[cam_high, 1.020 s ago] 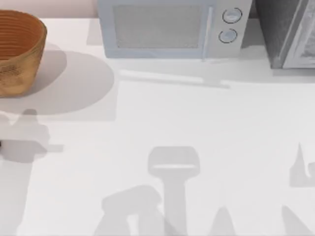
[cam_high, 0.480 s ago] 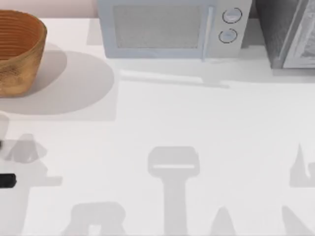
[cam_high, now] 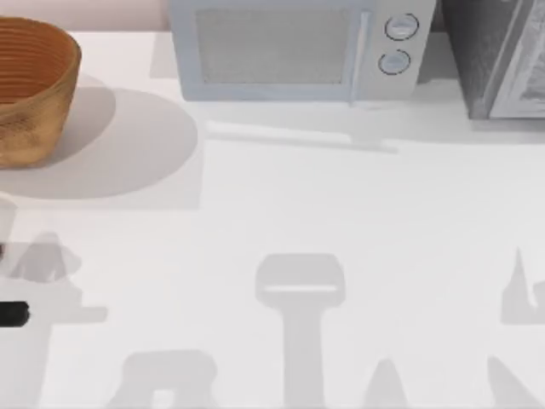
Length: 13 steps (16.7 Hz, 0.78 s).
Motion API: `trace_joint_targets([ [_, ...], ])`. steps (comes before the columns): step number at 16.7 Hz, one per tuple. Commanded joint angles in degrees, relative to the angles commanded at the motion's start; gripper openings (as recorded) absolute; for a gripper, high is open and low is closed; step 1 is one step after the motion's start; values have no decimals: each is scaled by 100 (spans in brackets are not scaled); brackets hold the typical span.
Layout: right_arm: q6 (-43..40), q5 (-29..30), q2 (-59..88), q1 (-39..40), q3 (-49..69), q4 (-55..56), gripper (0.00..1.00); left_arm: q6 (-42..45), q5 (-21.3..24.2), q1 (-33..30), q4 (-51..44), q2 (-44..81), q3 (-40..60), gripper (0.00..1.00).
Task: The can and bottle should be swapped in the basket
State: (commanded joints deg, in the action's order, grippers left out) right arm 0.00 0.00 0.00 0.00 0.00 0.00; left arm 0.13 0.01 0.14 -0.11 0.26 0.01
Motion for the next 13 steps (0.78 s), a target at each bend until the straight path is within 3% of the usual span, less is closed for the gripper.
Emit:
trace_joint_targets([
  [5, 0, 0, 0, 0, 0, 0, 100, 81, 323, -153, 532, 959, 398, 0],
  [13, 0, 0, 0, 0, 0, 0, 100, 129, 1228, -460, 2038, 3801, 1530, 0],
])
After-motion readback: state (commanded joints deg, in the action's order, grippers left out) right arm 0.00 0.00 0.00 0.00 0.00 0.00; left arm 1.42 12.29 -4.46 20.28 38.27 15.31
